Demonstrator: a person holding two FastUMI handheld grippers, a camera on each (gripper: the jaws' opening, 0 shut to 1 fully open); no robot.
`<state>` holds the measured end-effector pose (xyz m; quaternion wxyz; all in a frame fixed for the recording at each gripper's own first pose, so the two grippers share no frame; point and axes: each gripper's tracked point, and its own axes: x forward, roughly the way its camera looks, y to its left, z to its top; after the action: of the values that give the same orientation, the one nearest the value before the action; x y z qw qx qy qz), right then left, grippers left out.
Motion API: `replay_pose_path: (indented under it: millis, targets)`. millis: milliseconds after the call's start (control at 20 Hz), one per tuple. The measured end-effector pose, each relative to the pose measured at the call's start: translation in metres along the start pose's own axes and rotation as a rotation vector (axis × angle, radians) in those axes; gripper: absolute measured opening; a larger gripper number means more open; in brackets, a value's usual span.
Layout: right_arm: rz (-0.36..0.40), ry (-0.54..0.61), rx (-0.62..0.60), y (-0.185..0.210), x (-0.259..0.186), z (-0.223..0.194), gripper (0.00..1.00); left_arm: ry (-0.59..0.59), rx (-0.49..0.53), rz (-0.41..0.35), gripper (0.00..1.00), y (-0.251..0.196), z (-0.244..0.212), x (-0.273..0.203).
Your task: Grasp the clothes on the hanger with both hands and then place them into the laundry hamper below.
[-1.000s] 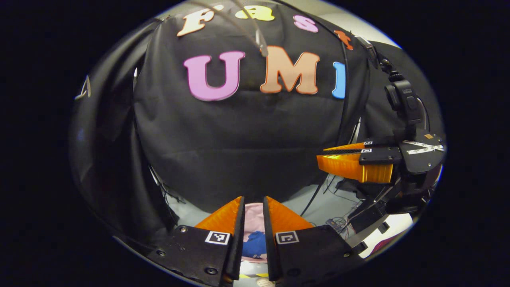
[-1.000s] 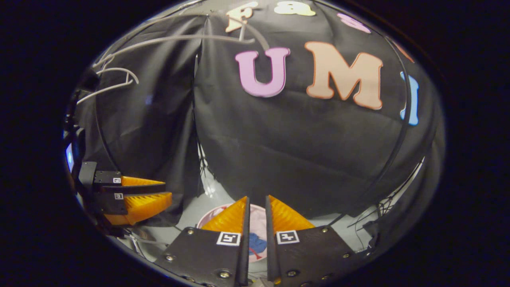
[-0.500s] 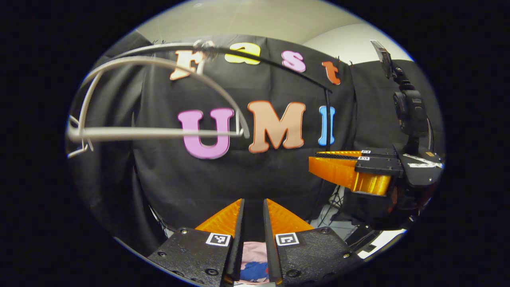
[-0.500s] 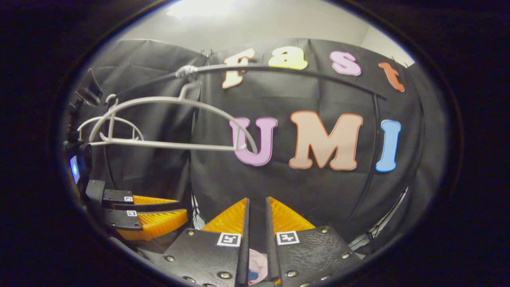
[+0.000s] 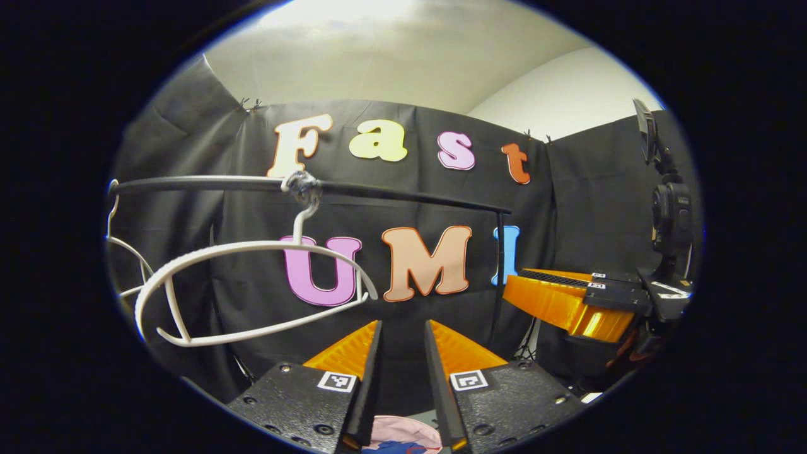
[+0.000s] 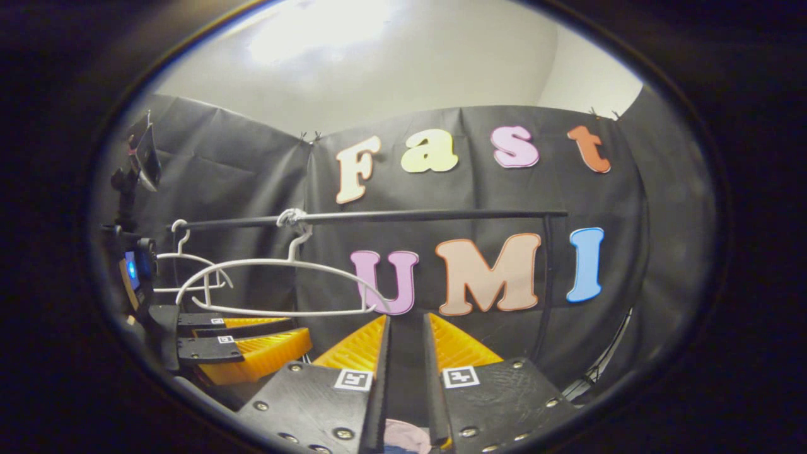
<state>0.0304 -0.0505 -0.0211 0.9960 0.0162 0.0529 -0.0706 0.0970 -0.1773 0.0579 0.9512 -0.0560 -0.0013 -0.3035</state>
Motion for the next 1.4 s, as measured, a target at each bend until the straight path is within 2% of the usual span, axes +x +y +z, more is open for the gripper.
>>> replay_pose_path:
  millis: [100, 150, 200, 300, 350, 450, 550, 600, 1000, 1400]
  targets:
    - [-0.036, -0.026, -0.005, -0.014, -0.014, 0.014, 0.39, -0.014, 0.006, -0.020, 0.63, -0.006, 0.001, 0.000]
    - [-0.044, -0.035, -0.006, -0.018, -0.019, 0.020, 0.51, -0.022, 0.006, -0.034, 0.72, -0.009, 0.002, 0.001]
    - [-0.058, -0.045, -0.006, -0.021, -0.023, 0.024, 0.52, -0.029, 0.008, -0.049, 0.81, -0.014, 0.005, 0.002]
    - [-0.084, -0.056, -0.007, -0.030, -0.034, 0.030, 0.77, -0.033, 0.010, -0.074, 0.99, -0.028, 0.009, -0.005]
    - [-0.101, -0.058, -0.009, -0.035, -0.041, 0.031, 0.90, -0.033, 0.006, -0.087, 0.95, -0.034, 0.009, -0.006]
    - [-0.127, -0.058, -0.009, -0.042, -0.055, 0.034, 1.00, -0.039, -0.005, -0.110, 0.96, -0.044, 0.012, -0.007]
    - [-0.153, -0.068, -0.021, -0.049, -0.067, 0.039, 0.93, -0.044, -0.015, -0.127, 0.96, -0.052, 0.014, -0.008]
    - [-0.162, -0.067, -0.022, -0.052, -0.074, 0.039, 0.97, -0.047, -0.018, -0.131, 0.96, -0.055, 0.017, -0.008]
    - [-0.196, -0.059, -0.037, -0.066, -0.106, 0.040, 0.97, -0.067, 0.001, -0.138, 0.96, -0.070, 0.024, -0.012]
    - [-0.184, -0.054, -0.057, -0.071, -0.108, 0.039, 0.97, -0.057, 0.019, -0.121, 0.96, -0.075, 0.022, -0.012]
